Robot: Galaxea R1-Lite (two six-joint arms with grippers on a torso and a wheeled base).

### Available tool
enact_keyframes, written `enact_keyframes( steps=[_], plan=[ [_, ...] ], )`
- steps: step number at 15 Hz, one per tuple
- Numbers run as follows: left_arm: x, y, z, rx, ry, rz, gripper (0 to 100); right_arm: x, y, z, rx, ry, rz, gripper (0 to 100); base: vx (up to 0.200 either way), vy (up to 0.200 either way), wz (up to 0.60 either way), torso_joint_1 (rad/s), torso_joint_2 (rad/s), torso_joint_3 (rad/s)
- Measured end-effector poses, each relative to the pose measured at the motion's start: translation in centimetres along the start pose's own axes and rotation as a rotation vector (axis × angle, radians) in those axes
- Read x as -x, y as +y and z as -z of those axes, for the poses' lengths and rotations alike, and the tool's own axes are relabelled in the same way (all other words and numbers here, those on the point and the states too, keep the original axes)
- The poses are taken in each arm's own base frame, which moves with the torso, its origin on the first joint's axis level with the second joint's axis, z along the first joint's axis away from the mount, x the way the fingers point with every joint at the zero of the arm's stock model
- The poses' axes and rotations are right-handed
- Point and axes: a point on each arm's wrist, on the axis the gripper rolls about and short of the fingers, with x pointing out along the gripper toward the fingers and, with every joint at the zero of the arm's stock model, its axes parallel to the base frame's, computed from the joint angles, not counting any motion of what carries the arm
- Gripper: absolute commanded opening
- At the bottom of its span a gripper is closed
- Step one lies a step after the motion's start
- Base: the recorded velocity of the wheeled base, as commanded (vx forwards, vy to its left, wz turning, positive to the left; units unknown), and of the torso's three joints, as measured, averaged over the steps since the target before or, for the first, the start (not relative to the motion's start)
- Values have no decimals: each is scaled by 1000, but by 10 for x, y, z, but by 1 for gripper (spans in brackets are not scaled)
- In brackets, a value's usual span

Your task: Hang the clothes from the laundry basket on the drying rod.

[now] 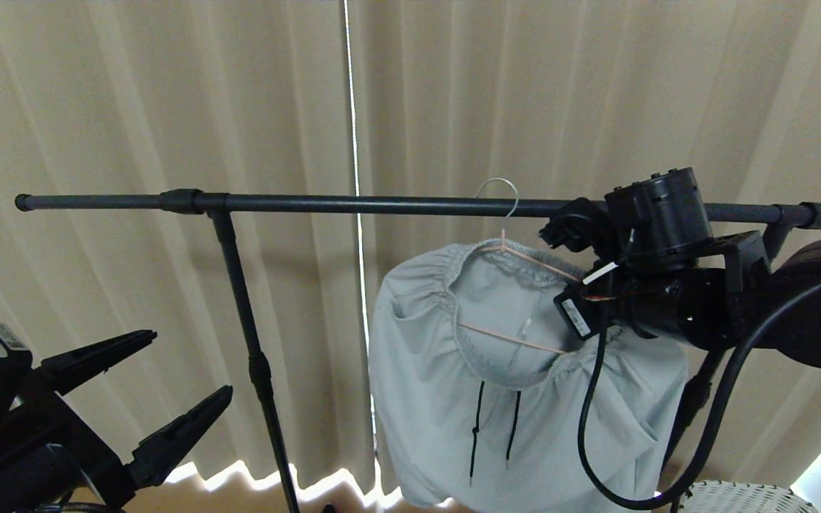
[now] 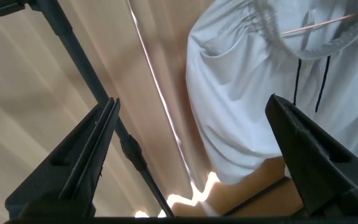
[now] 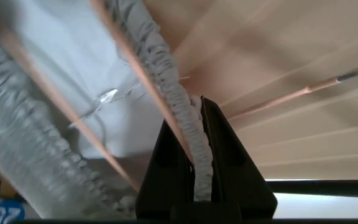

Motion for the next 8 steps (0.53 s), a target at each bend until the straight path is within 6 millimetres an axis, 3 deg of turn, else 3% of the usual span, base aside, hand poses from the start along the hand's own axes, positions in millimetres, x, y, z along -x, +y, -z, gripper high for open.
enact_keyframes(
  steps=[8],
  plan=[
    [0,0,1,1,3,1,100,4,14,-14,21,-25,-22,0,0,0,0,0,0,0]
  ],
)
